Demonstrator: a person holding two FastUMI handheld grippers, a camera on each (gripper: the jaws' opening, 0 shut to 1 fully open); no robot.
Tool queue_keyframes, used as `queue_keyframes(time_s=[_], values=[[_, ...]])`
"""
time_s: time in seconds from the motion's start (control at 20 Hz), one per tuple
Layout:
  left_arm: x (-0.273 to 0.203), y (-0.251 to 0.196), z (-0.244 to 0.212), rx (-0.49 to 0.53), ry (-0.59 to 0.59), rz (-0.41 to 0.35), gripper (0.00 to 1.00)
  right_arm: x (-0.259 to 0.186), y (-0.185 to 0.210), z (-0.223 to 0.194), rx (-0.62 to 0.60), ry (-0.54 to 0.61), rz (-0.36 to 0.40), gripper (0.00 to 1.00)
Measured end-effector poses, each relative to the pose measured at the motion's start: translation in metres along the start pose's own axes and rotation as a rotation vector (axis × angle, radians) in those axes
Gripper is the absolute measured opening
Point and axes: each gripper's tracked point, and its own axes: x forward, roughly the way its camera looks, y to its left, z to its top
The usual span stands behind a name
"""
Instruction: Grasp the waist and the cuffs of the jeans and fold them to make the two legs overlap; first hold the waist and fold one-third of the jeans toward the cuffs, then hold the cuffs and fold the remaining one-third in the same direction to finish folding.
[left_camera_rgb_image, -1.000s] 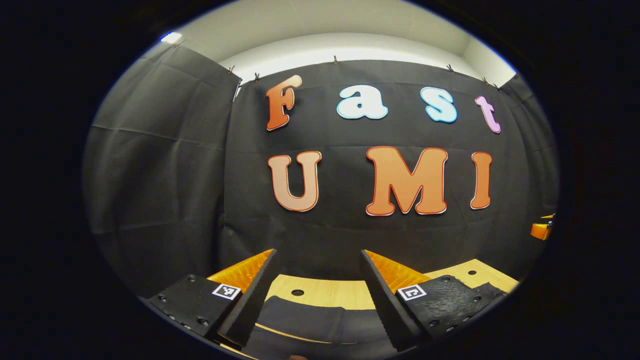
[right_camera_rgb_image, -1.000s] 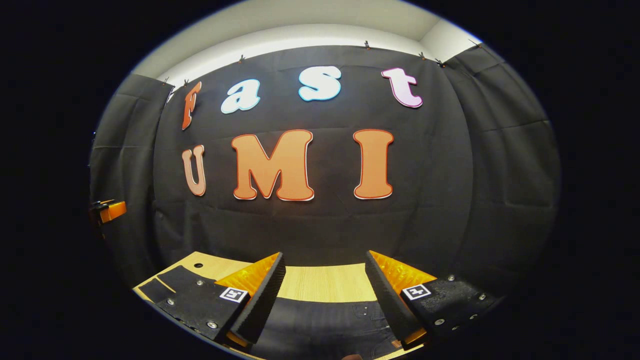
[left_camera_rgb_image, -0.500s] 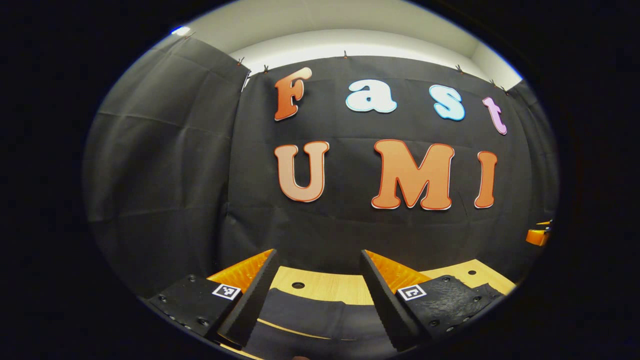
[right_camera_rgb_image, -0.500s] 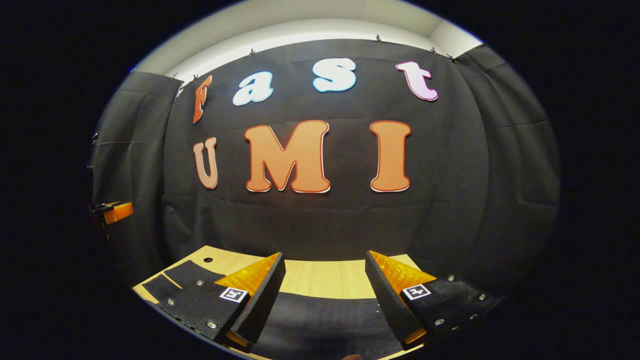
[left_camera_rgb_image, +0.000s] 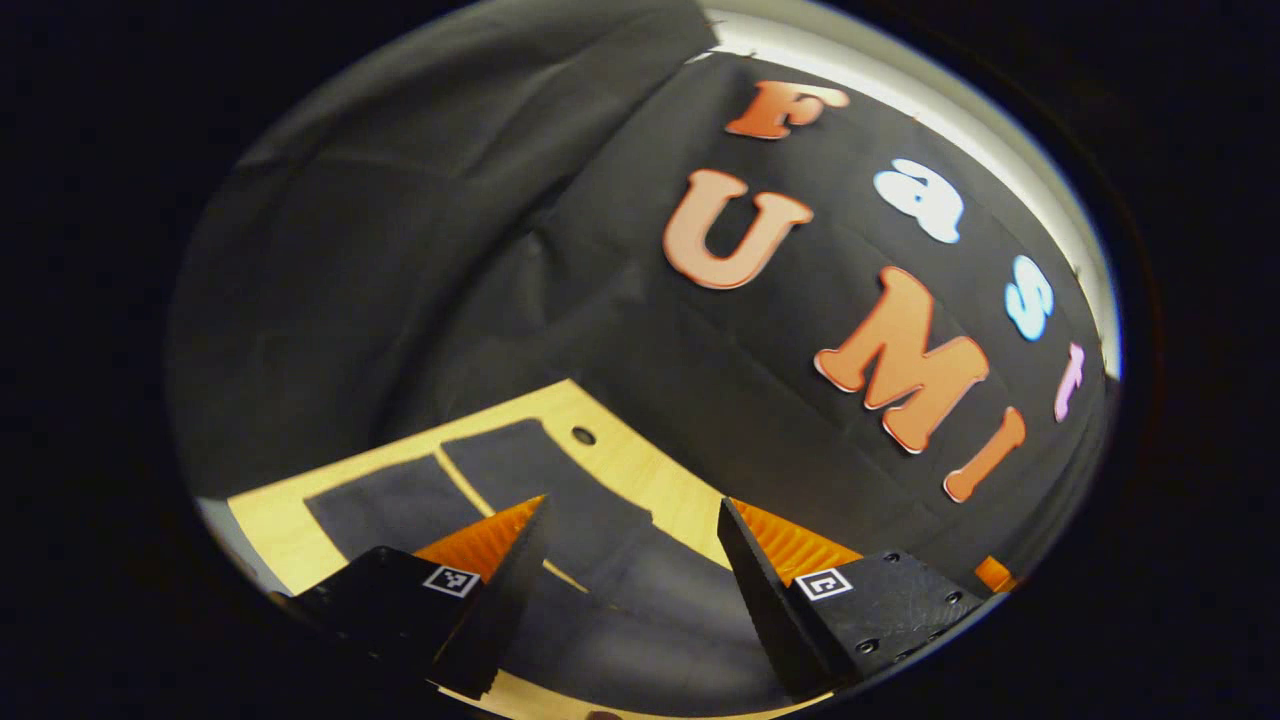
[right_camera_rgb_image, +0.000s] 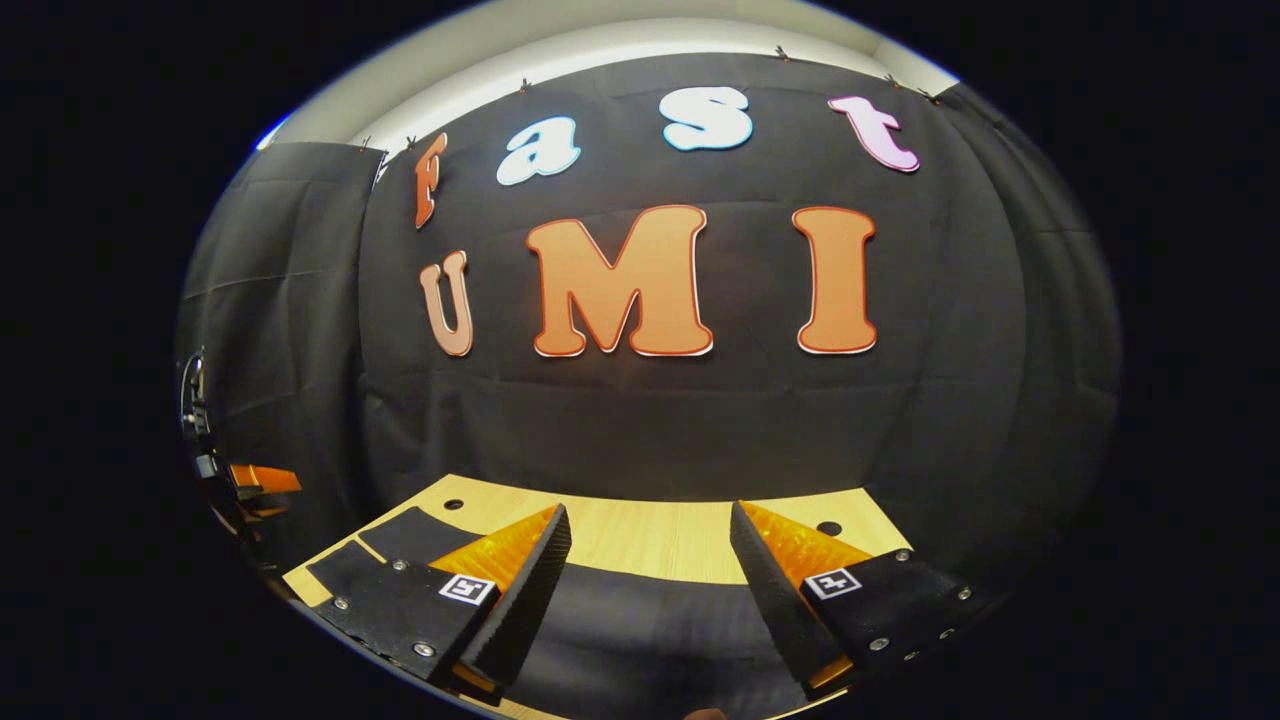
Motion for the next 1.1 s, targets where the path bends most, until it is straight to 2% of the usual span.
queue_keyframes(time_s=[0.2, 0.25, 0.5, 0.8, 1.1], values=[[-0.008, 0.072, -0.04, -0.102, 0.088, 0.127, 0.98, 0.012, 0.015, -0.01, 0.015, 0.036, 0.039, 1.0], [-0.008, 0.084, -0.05, -0.146, 0.107, 0.159, 0.98, 0.014, 0.019, -0.012, 0.02, 0.043, 0.048, 0.96], [-0.022, 0.142, -0.095, -0.297, 0.199, 0.293, 0.98, 0.02, 0.032, -0.031, 0.03, 0.096, 0.078, 0.97], [-0.006, 0.191, -0.135, -0.532, 0.291, 0.398, 0.99, 0.021, 0.03, -0.047, 0.075, 0.157, 0.074, 0.97], [0.008, 0.209, -0.145, -0.609, 0.327, 0.451, 0.99, 0.024, 0.016, -0.044, 0.122, 0.164, 0.045, 0.96]])
